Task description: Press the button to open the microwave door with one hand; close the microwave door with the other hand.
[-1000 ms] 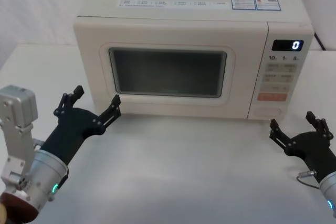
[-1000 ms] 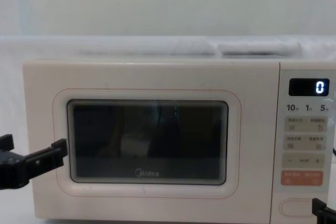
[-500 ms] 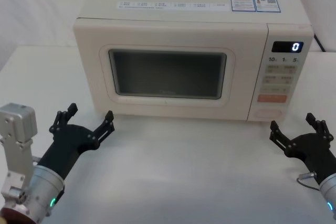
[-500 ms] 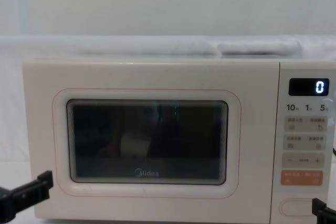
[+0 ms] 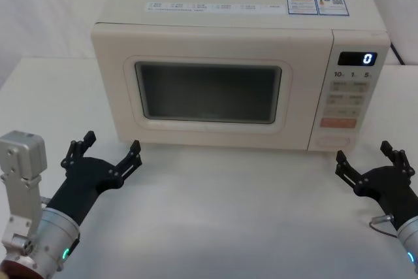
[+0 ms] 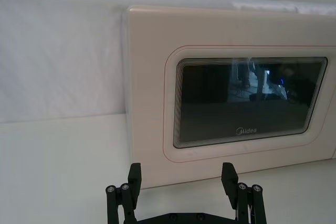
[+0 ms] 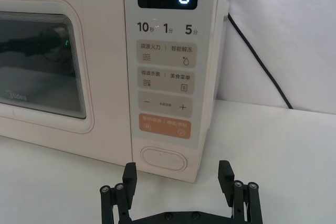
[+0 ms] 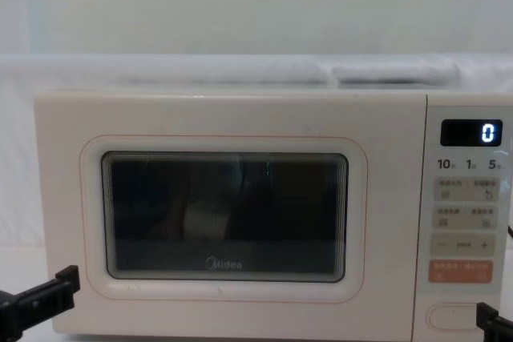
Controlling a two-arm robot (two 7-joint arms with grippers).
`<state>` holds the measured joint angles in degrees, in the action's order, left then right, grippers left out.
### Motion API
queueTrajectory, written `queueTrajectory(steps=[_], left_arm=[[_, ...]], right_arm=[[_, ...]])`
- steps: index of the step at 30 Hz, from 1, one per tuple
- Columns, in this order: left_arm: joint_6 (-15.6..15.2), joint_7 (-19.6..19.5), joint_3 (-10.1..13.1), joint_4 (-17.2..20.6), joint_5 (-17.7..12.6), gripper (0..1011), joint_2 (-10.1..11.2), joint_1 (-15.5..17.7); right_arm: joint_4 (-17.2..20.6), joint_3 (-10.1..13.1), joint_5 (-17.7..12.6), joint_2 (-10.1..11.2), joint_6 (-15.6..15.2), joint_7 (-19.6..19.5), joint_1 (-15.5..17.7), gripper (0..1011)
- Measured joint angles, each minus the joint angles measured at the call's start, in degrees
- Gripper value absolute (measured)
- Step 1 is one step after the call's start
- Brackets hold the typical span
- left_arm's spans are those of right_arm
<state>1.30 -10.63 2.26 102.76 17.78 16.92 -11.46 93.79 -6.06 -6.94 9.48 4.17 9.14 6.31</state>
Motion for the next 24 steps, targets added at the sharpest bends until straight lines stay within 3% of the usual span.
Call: queueTrajectory(steps=[24], left_arm=[[-0.04, -0.06, 0.04, 0.16, 0.17, 1001, 0.03, 0.06]], right_arm=[[0.0, 0.0, 0.0, 0.0, 0.0, 0.0, 0.0, 1002]])
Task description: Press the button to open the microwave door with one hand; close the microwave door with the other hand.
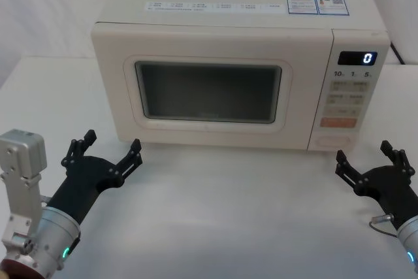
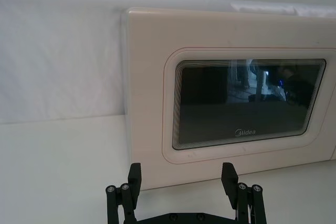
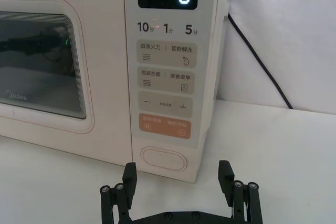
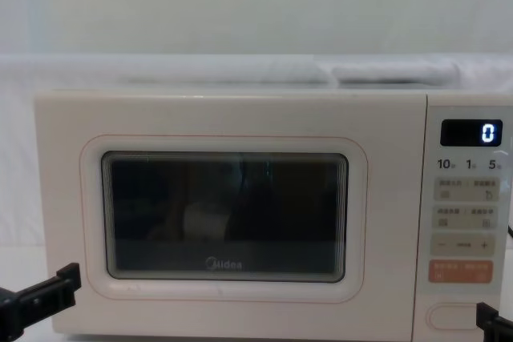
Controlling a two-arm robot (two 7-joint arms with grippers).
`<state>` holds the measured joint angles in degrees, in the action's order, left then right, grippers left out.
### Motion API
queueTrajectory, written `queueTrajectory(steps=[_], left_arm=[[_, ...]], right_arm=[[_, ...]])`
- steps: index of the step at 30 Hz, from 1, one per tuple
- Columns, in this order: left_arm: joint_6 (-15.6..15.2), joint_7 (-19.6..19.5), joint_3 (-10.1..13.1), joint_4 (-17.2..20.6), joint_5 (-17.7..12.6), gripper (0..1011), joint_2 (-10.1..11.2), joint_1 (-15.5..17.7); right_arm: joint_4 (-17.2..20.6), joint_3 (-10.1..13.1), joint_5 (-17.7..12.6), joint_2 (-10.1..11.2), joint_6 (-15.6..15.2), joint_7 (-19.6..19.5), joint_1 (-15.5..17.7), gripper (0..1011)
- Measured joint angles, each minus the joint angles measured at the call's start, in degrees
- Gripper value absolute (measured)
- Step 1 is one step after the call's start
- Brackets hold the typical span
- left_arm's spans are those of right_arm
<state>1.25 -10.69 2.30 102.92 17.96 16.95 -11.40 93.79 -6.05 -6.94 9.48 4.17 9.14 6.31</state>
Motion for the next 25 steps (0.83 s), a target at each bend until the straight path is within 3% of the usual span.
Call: queueTrajectory(steps=[25], left_arm=[[-0.01, 0.0, 0.0, 0.0, 0.01, 1001, 0.0, 0.0]], right_arm=[[0.0, 0.0, 0.0, 0.0, 0.0, -0.01, 0.0, 1002]])
